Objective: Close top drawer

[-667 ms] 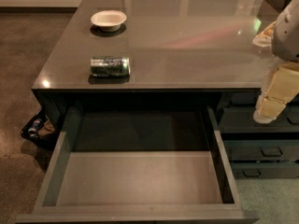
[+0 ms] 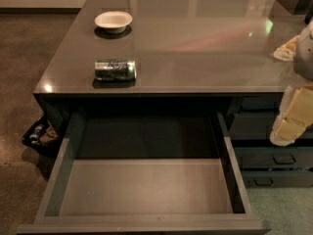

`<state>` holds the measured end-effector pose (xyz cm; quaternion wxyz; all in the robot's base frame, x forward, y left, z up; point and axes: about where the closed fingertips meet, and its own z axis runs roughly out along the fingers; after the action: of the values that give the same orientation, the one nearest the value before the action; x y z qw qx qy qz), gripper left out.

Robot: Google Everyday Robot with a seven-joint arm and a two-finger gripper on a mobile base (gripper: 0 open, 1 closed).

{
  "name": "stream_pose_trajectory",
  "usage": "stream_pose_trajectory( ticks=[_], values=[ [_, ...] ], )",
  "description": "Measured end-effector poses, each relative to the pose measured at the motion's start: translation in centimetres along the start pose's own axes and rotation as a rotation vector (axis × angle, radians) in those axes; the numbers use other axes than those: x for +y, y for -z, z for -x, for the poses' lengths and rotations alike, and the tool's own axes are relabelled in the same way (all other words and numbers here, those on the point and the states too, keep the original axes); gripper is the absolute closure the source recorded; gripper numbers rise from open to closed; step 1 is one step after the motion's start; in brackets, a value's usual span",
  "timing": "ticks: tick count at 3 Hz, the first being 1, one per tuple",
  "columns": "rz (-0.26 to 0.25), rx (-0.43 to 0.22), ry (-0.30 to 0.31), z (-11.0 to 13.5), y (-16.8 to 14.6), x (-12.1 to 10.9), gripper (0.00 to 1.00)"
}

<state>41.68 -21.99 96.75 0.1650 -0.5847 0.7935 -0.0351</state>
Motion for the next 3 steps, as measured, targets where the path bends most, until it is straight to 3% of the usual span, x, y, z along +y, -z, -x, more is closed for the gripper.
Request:
stream_pose_trajectory(
  ticks=[1,3],
  values=[
    [0.001,-0.003,-0.045,-0.7,-1.0,2.8,0.0],
    [0.022,-0.007,-0.065,0.3,-8.8,10.2,0.0]
  ],
)
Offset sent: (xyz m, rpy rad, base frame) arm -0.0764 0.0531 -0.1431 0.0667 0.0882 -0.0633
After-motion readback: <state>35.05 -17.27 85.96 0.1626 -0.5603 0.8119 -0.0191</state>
